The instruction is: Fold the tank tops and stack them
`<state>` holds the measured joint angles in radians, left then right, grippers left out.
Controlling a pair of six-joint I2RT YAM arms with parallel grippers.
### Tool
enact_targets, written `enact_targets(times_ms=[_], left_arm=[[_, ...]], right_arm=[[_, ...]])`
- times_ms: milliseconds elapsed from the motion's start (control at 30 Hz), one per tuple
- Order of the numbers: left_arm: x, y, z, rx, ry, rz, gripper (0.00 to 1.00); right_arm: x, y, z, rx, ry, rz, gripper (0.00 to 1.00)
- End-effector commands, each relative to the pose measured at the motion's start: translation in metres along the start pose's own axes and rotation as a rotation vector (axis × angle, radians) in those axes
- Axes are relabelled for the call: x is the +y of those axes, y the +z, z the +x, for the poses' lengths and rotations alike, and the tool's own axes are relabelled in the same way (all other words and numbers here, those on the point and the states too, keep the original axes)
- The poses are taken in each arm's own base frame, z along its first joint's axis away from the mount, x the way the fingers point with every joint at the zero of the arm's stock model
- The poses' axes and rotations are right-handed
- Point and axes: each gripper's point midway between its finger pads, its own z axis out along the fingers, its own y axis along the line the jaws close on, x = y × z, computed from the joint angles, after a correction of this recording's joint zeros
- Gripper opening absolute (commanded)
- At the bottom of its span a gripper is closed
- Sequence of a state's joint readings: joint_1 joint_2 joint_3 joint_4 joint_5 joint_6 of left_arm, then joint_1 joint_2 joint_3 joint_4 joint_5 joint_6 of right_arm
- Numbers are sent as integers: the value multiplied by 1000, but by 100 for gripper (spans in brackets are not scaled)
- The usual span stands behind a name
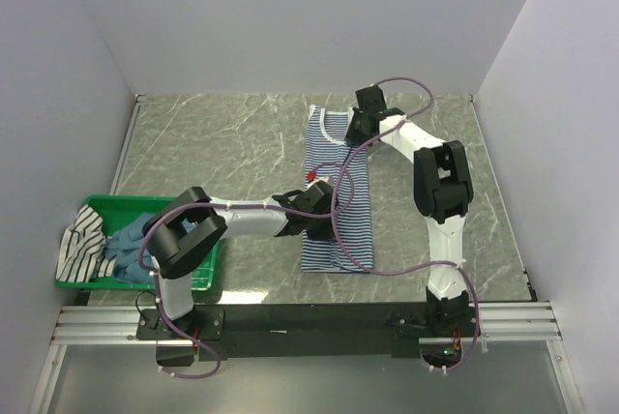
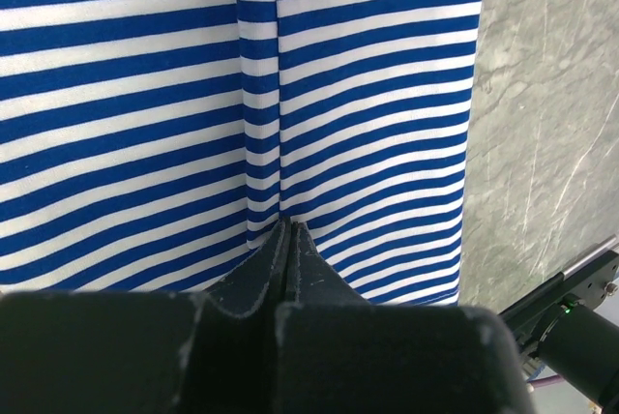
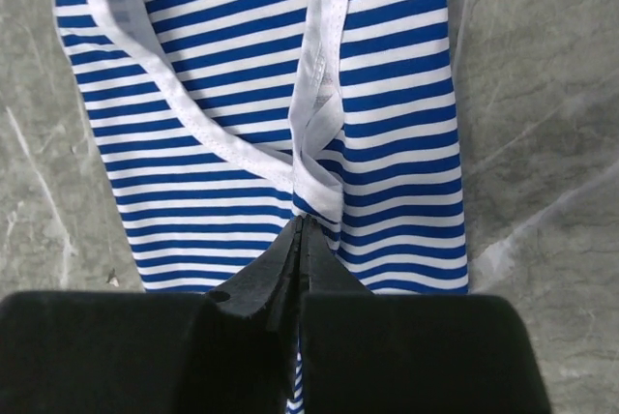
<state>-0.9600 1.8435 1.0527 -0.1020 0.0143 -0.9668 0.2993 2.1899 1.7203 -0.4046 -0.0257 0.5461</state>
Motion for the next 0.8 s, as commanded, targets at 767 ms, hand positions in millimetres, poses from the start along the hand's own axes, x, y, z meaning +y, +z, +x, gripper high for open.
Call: enact_targets(times_ms=[767], left_arm=[[11, -8, 9, 31, 9, -32, 1]], right_arm=[[-3, -39, 3, -135, 51, -35, 13]])
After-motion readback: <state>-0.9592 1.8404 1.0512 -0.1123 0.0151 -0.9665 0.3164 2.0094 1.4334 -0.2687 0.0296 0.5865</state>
